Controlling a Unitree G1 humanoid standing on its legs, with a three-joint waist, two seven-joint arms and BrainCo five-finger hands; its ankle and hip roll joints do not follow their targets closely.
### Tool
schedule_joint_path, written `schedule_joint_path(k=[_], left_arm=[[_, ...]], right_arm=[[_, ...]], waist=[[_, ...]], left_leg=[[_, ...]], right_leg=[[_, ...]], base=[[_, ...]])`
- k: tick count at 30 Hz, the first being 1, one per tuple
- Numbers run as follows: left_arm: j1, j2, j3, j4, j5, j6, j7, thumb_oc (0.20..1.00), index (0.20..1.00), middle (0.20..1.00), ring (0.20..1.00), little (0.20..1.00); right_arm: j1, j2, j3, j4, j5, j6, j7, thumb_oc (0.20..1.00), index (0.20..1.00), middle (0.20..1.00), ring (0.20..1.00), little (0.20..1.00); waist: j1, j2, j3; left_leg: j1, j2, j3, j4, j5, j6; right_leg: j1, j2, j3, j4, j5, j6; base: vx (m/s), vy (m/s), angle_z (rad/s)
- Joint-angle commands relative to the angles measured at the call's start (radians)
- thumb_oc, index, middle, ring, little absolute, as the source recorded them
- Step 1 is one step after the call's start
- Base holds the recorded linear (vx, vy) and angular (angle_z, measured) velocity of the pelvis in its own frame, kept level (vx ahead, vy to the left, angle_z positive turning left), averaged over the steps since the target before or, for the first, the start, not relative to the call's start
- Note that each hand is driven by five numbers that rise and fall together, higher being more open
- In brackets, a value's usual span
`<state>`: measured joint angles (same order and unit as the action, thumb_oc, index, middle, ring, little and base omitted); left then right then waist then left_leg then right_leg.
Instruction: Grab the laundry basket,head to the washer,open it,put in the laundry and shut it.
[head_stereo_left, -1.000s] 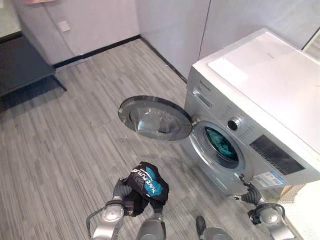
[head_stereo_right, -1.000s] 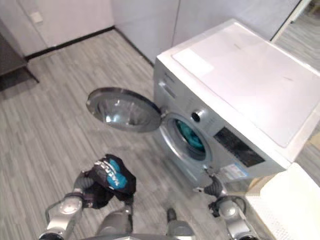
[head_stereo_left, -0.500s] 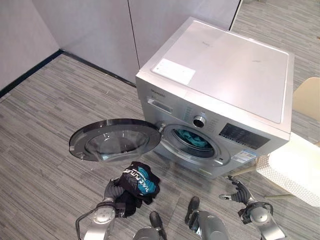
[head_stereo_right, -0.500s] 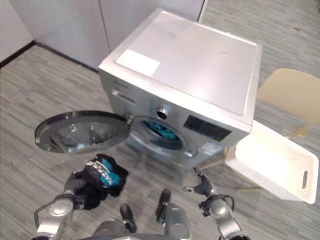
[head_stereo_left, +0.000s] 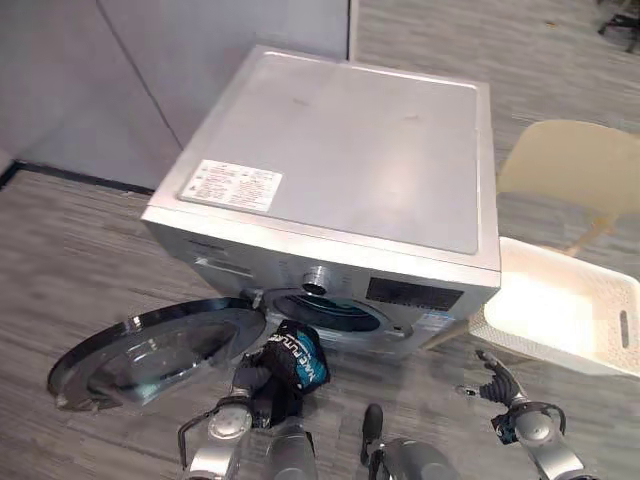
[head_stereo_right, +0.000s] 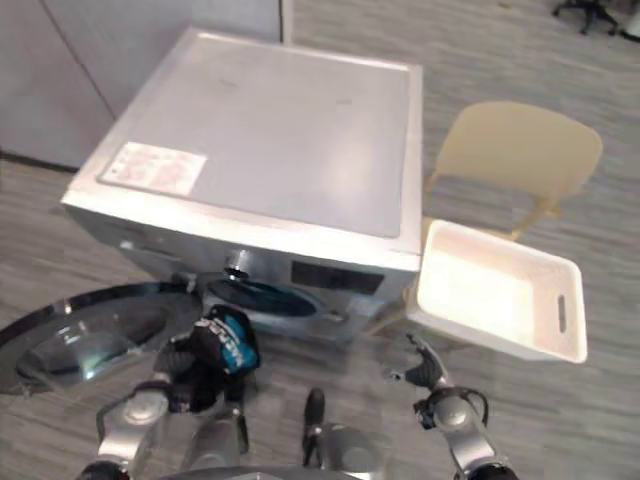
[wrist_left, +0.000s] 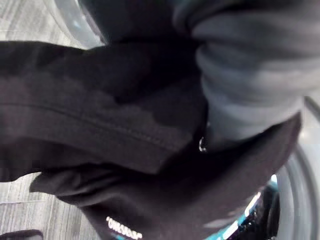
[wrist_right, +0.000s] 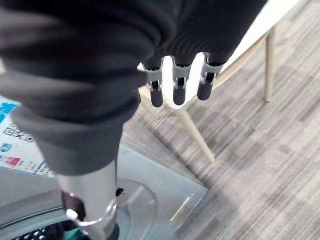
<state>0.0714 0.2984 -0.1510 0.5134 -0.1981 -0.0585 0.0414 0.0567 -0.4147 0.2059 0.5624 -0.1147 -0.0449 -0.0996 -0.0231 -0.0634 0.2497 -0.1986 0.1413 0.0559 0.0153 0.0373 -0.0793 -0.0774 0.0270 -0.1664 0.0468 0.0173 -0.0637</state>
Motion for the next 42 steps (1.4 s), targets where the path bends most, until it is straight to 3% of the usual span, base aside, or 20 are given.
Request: schedule_joint_path(k=[1, 5, 6, 9, 10, 19, 24, 26, 33, 34, 40, 41, 42], left_arm=[[-0.023, 0.015, -0.007, -0.07, -0.107, -0.052, 0.01, 0.2, 0.2, 0.2, 0.2, 0.2], [-0.117, 0.013, -0.012, -0.096, -0.187, -0.077, 0.066, 0.2, 0.2, 0.2, 0.2, 0.2], [-0.139, 0.004, -0.013, -0.101, -0.218, -0.082, 0.077, 0.2, 0.2, 0.2, 0.2, 0.2], [-0.18, -0.026, -0.017, -0.114, -0.307, -0.099, 0.105, 0.2, 0.2, 0.2, 0.2, 0.2], [-0.235, -0.047, -0.03, -0.132, -0.365, -0.117, 0.134, 0.2, 0.2, 0.2, 0.2, 0.2], [-0.441, -0.041, -0.043, -0.187, -0.366, -0.144, 0.207, 0.2, 0.2, 0.2, 0.2, 0.2], [-0.682, 0.077, -0.033, -0.131, -0.325, -0.16, 0.268, 0.2, 0.2, 0.2, 0.2, 0.2], [-0.882, 0.208, -0.05, -0.034, -0.296, -0.158, 0.301, 0.2, 0.2, 0.2, 0.2, 0.2], [-1.191, 0.353, -0.12, 0.056, -0.331, -0.192, 0.368, 0.2, 0.2, 0.2, 0.2, 0.2], [-1.314, 0.413, -0.151, 0.071, -0.355, -0.212, 0.408, 0.2, 0.2, 0.2, 0.2, 0.2], [-1.448, 0.479, -0.235, 0.129, -0.287, -0.198, 0.448, 0.2, 0.2, 0.2, 0.2, 0.2], [-1.466, 0.493, -0.263, 0.155, -0.264, -0.187, 0.44, 0.307, 0.307, 0.307, 0.307, 0.307], [-1.473, 0.504, -0.287, 0.179, -0.241, -0.168, 0.424, 0.843, 0.843, 0.843, 0.843, 0.843]], right_arm=[[-0.048, 0.003, -0.009, -0.046, 0.034, -0.026, -0.018, 1.0, 1.0, 1.0, 1.0, 1.0], [-0.107, 0.029, 0.011, -0.039, 0.076, -0.02, -0.049, 1.0, 1.0, 1.0, 1.0, 1.0], [-0.118, 0.032, 0.015, -0.041, 0.086, -0.021, -0.06, 1.0, 1.0, 1.0, 1.0, 1.0], [-0.132, 0.04, 0.019, -0.061, 0.107, -0.023, -0.081, 1.0, 1.0, 1.0, 1.0, 1.0], [-0.154, 0.045, 0.024, -0.076, 0.125, -0.026, -0.108, 1.0, 1.0, 1.0, 1.0, 1.0], [-0.222, 0.045, 0.019, -0.174, 0.164, -0.065, -0.157, 1.0, 1.0, 1.0, 1.0, 1.0], [-0.227, 0.022, -0.003, -0.232, 0.173, -0.096, -0.152, 1.0, 1.0, 1.0, 1.0, 1.0], [-0.222, 0.005, -0.004, -0.264, 0.183, -0.122, -0.138, 1.0, 1.0, 1.0, 1.0, 1.0], [-0.242, -0.018, 0.001, -0.275, 0.189, -0.146, -0.136, 1.0, 1.0, 1.0, 1.0, 1.0], [-0.253, -0.04, 0.008, -0.293, 0.196, -0.155, -0.132, 1.0, 1.0, 1.0, 1.0, 1.0], [-0.253, -0.074, 0.024, -0.317, 0.215, -0.184, -0.109, 1.0, 1.0, 1.0, 1.0, 1.0], [-0.252, -0.082, 0.024, -0.32, 0.218, -0.187, -0.106, 1.0, 1.0, 1.0, 1.0, 1.0], [-0.253, -0.086, 0.024, -0.318, 0.219, -0.188, -0.107, 1.0, 1.0, 1.0, 1.0, 1.0]], waist=[[0.003, -0.02, 0.039], [-0.006, -0.031, 0.114], [-0.009, -0.028, 0.125], [-0.014, -0.026, 0.139], [-0.024, -0.025, 0.157], [-0.065, 0.0, 0.165], [-0.104, 0.016, 0.146], [-0.131, 0.025, 0.141], [-0.159, 0.039, 0.132], [-0.167, 0.041, 0.133], [-0.172, 0.046, 0.12], [-0.172, 0.045, 0.119], [-0.171, 0.045, 0.12]], left_leg=[[-0.003, -0.026, 0.075, 0.157, -0.075, 0.023], [-0.125, -0.036, 0.135, 0.284, -0.116, 0.057], [-0.148, -0.034, 0.131, 0.323, -0.155, 0.055], [-0.226, -0.028, 0.13, 0.408, -0.181, 0.063], [-0.305, -0.011, 0.132, 0.501, -0.206, 0.068], [-0.67, 0.055, 0.115, 0.868, -0.309, 0.093], [-0.855, 0.092, 0.077, 1.011, -0.354, 0.111], [-0.936, 0.111, 0.057, 1.07, -0.369, 0.116], [-1.081, 0.114, 0.016, 1.154, -0.385, 0.121], [-1.145, 0.113, -0.004, 1.187, -0.39, 0.124], [-1.241, 0.11, -0.034, 1.241, -0.394, 0.127], [-1.258, 0.109, -0.038, 1.254, -0.396, 0.126], [-1.272, 0.109, -0.042, 1.264, -0.395, 0.125]], right_leg=[[-0.091, -0.12, 0.042, 0.135, -0.088, 0.142], [-0.252, -0.139, 0.094, 0.23, -0.065, 0.141], [-0.279, -0.141, 0.099, 0.264, -0.09, 0.146], [-0.351, -0.146, 0.095, 0.324, -0.104, 0.139], [-0.43, -0.15, 0.095, 0.405, -0.123, 0.131], [-0.804, -0.132, 0.129, 0.735, -0.21, 0.095], [-0.995, -0.128, 0.141, 0.871, -0.248, 0.092], [-1.072, -0.129, 0.147, 0.926, -0.26, 0.094], [-1.203, -0.127, 0.14, 1.005, -0.279, 0.099], [-1.257, -0.12, 0.141, 1.035, -0.283, 0.1], [-1.341, -0.112, 0.133, 1.08, -0.279, 0.101], [-1.352, -0.113, 0.132, 1.086, -0.28, 0.101], [-1.36, -0.115, 0.128, 1.094, -0.281, 0.101]], base=[[-0.21, 0.273, -1.15], [-0.27, 0.118, -0.76], [-0.24, 0.007, -0.22], [-0.13, -0.038, -0.05], [-0.11, -0.046, 0.12], [-0.1, -0.025, -0.05], [-0.03, -0.003, -0.19], [-0.01, -0.029, -0.15], [0.0, -0.039, 0.05], [0.02, -0.042, 0.09], [0.01, -0.016, 0.01], [0.0, 0.0, 0.0], [0.0, 0.0, 0.0]])
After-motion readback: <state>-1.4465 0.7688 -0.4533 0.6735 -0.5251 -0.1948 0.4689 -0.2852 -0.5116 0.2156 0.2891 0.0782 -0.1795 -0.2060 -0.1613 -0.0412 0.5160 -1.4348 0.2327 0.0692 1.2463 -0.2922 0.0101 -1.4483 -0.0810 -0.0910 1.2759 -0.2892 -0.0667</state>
